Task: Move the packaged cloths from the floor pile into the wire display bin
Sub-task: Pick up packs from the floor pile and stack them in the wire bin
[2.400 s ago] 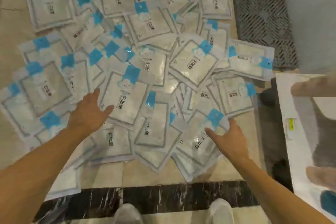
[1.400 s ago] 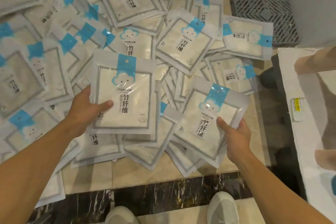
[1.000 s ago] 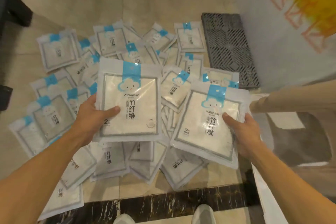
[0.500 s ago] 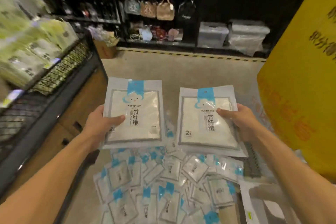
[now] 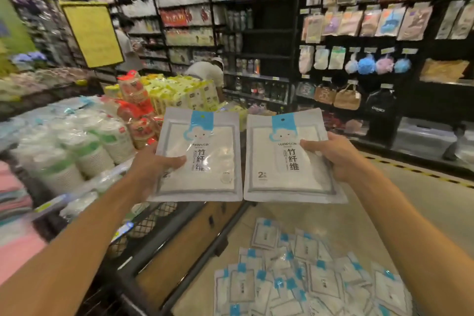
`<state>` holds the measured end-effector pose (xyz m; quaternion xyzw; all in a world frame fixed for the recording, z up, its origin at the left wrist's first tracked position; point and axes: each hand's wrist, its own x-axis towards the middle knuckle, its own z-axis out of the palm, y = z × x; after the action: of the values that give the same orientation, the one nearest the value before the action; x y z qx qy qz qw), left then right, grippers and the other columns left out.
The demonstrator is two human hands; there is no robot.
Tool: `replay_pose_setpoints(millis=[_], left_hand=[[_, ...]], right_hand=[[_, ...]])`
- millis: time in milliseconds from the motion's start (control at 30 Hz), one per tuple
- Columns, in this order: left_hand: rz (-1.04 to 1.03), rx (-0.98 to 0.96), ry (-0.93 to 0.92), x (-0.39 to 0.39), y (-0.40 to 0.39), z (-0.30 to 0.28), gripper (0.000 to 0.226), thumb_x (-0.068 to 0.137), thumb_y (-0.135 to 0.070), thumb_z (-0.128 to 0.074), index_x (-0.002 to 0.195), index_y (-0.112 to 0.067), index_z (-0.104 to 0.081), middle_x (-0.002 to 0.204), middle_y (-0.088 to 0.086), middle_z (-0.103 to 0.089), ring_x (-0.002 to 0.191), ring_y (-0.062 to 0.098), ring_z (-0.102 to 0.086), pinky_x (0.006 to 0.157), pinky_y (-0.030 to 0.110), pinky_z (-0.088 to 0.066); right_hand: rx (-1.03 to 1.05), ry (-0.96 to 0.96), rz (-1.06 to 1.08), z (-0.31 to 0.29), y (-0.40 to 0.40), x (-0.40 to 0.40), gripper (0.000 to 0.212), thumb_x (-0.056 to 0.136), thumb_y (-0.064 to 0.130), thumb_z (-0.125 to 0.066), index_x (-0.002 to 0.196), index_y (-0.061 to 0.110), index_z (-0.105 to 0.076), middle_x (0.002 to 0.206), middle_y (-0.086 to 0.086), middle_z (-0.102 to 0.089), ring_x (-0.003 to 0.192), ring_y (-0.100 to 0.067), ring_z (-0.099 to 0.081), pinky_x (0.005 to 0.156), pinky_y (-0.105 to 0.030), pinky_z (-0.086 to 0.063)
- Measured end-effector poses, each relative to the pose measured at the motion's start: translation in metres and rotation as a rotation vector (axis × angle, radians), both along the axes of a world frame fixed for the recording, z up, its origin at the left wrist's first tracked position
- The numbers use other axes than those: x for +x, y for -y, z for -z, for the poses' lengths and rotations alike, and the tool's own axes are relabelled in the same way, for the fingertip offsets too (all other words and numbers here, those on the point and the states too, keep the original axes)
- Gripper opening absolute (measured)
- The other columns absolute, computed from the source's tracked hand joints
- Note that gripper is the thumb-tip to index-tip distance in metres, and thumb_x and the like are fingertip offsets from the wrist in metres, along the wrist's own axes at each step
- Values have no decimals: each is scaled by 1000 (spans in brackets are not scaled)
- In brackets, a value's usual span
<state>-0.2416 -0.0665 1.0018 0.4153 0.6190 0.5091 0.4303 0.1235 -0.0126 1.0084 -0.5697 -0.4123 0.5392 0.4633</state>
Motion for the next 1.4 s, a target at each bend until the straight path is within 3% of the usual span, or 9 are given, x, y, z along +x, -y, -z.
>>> replay_pose_setpoints(millis=[67,233,500,733,933,1133,1200,1300,1400], left_hand=[[-83,19,0,-22,35,-13,39,80,5,-76,113,-13,-65,104,14,-75,95,35,-72,75,44,-59],[-322,23,-10,-68,139,-15,47,79,0,-79,123,-11,-65,107,15,-77,99,39,-73,86,56,-59],[-712,-4,48,-101,339,18,51,76,1,-80,123,-11,-66,109,15,-77,99,37,-74,90,54,-58],[-965,-61,83,-136,471,46,49,78,0,-81,123,-11,-66,109,15,-76,99,38,-73,92,58,-57],[-1010,-96,108,-192,523,87,45,80,4,-79,119,-12,-65,110,10,-75,98,30,-72,78,44,-58],[-997,-154,205,-264,547,136,50,77,0,-83,121,-14,-63,108,11,-77,99,36,-74,90,54,-58],[-981,-183,230,-282,548,153,52,76,-1,-85,122,-14,-62,109,11,-77,98,36,-74,88,55,-59],[-992,-208,270,-300,545,183,50,78,2,-82,120,-12,-61,106,11,-76,92,32,-74,75,45,-60],[-1002,-276,304,-313,542,218,55,74,-2,-86,121,-14,-60,110,11,-76,95,34,-74,84,53,-60]], right_hand=[[24,-8,-89,-10,-1,-30,28,84,6,-82,107,15,-69,96,-9,-80,79,-28,-79,55,-37,-62],[57,-44,-363,-20,16,-97,24,85,3,-79,104,12,-68,87,-9,-80,72,-26,-78,52,-36,-62],[39,-73,-768,18,85,-214,34,85,1,-79,117,2,-67,94,-16,-79,70,-26,-78,51,-33,-60],[-22,-64,-986,46,160,-313,31,84,-1,-80,111,3,-68,95,-17,-79,80,-31,-78,64,-42,-65],[-29,-33,-1073,72,207,-396,39,81,1,-82,117,0,-68,99,-18,-79,88,-36,-78,72,-46,-64],[-62,20,-1037,111,241,-457,33,84,0,-80,116,-1,-69,98,-19,-79,88,-36,-78,76,-50,-64],[-90,39,-997,129,248,-469,33,85,-2,-79,115,-1,-69,99,-20,-78,87,-36,-78,71,-48,-65],[-155,75,-969,155,248,-486,37,84,-2,-79,118,2,-66,102,-19,-78,90,-37,-77,79,-53,-64],[-206,134,-970,185,241,-504,41,84,-1,-80,121,2,-64,104,-19,-78,90,-36,-77,80,-53,-63]])
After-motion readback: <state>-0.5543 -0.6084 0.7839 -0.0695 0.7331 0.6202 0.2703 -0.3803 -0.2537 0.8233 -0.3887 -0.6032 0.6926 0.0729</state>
